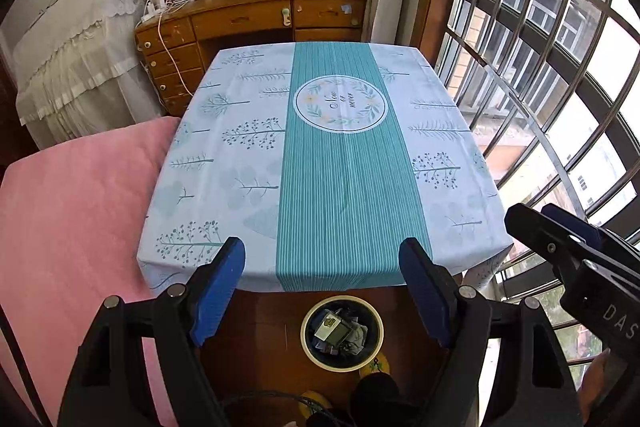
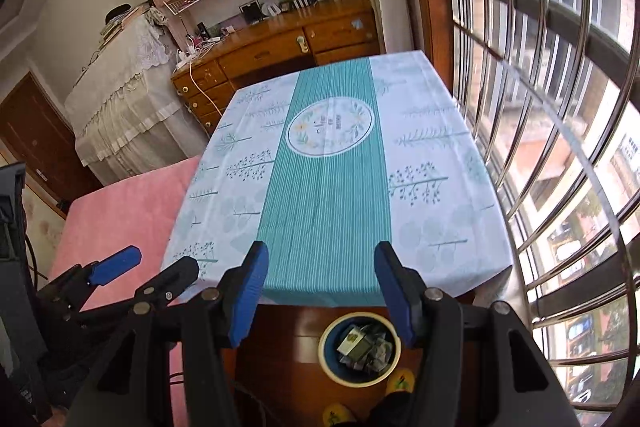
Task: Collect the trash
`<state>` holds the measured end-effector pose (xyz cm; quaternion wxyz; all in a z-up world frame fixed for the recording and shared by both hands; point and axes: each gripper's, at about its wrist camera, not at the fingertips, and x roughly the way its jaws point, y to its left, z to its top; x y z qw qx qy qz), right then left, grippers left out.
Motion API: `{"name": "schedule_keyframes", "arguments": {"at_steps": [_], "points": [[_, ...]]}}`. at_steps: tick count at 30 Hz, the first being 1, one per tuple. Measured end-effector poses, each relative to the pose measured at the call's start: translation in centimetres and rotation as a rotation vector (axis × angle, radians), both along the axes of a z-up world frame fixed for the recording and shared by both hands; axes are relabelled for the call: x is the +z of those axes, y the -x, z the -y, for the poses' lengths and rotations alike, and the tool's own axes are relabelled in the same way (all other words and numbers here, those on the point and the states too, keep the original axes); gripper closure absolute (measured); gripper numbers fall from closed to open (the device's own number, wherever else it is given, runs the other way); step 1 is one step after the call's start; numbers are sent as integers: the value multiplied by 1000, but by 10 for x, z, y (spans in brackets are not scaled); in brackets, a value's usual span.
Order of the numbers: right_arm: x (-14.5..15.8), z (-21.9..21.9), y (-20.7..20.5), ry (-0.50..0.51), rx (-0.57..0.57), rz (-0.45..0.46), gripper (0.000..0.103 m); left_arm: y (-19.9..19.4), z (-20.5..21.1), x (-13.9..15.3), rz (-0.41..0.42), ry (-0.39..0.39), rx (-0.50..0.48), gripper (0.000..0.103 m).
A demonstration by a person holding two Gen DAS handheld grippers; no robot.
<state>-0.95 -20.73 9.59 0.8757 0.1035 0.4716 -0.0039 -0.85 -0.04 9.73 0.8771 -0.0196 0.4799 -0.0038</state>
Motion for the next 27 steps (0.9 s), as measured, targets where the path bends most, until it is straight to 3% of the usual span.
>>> {"name": "schedule_keyframes", "arguments": {"at_steps": [5, 17, 27], "points": [[-2, -9, 5, 38, -3, -2, 43, 8, 1, -1, 3, -4, 17, 25], [7, -20, 16, 85, 35, 44, 42, 18, -2, 9, 54, -11, 67, 25], [8, -20, 15, 91, 35, 39, 42, 21, -2, 4, 49, -18, 91, 25]]}}
